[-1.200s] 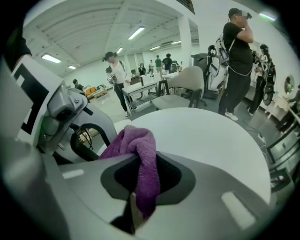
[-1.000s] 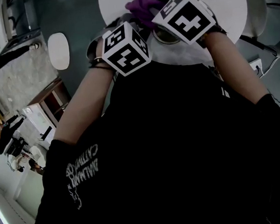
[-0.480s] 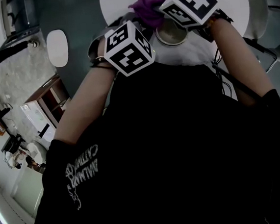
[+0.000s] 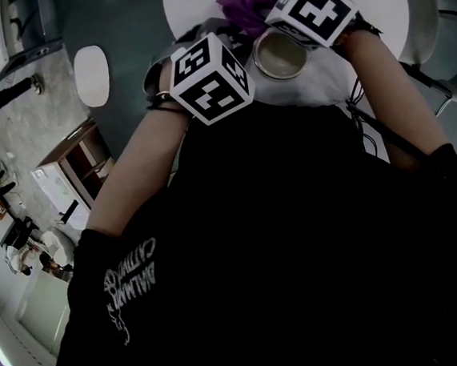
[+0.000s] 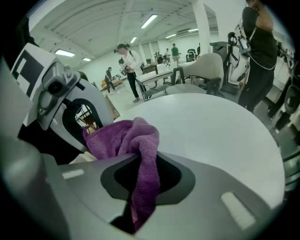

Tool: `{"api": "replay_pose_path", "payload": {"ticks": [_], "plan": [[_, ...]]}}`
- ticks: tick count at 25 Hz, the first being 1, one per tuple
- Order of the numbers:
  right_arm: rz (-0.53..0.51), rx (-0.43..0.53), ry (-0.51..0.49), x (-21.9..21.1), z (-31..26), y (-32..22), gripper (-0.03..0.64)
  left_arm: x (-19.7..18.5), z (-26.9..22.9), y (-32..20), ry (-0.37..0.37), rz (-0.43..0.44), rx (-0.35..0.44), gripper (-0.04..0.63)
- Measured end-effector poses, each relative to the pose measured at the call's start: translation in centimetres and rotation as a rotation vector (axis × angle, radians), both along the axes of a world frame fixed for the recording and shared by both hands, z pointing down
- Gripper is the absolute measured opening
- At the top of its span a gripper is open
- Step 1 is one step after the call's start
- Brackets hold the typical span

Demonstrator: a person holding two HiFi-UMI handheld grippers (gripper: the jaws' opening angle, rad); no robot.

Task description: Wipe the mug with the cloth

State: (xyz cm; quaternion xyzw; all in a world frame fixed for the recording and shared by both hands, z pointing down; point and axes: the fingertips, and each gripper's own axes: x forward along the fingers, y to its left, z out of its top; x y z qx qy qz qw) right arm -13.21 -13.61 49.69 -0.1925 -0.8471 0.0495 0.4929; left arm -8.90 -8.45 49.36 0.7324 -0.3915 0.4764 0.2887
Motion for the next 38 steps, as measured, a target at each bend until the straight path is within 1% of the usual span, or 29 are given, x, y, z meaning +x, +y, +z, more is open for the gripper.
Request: {"api": "replay_pose_path", "payload": {"ticks": [3, 5, 11, 15, 21, 25, 29, 34, 38], "plan": [[-0.016, 0.033, 0.005, 0.4, 0.6, -0.4, 0.068, -0.2, 0.1, 0.3, 0.004, -0.002, -0.002, 0.109], [-0.022, 0.036, 0.002, 0.7, 0.7, -0.7, 0.069, -0.3, 0.1, 0.3, 0.005, -0.008, -0.002, 0.104], [0.006, -0.026, 0.030, 1.3, 0.7, -1.2, 0.069, -1.0, -0.3, 0.6, 0.027, -0.051, 0.000, 0.092], [0.033, -0.026, 0.032, 1.6, 1.0, -1.6, 0.069, -1.3, 0.3, 1.1, 0.024, -0.061, -0.008, 0.090], [0.144, -0.091, 0.032, 4.5, 0.4, -3.1, 0.069, 0.3, -0.1, 0.5, 0.021, -0.085, -0.017, 0.089], [0.195, -0.104, 0.028, 5.6, 1.1, -3.3, 0.069, 0.3, 0.6, 1.0, 0.021, -0.104, -0.023, 0.089], [0.242, -0.103, 0.012, 6.0, 0.9, -3.1, 0.069, -0.4, 0.5, 1.6, -0.008, -0.088, -0.021, 0.089], [0.307, -0.110, 0.004, 7.6, 0.0, -3.6, 0.069, -0.3, -0.2, 1.7, -0.020, -0.093, -0.034, 0.087], [0.351, -0.072, -0.012, 10.2, 0.2, -4.0, 0.071, 0.6, 0.0, 1.5, -0.038, -0.095, -0.034, 0.087]]}}
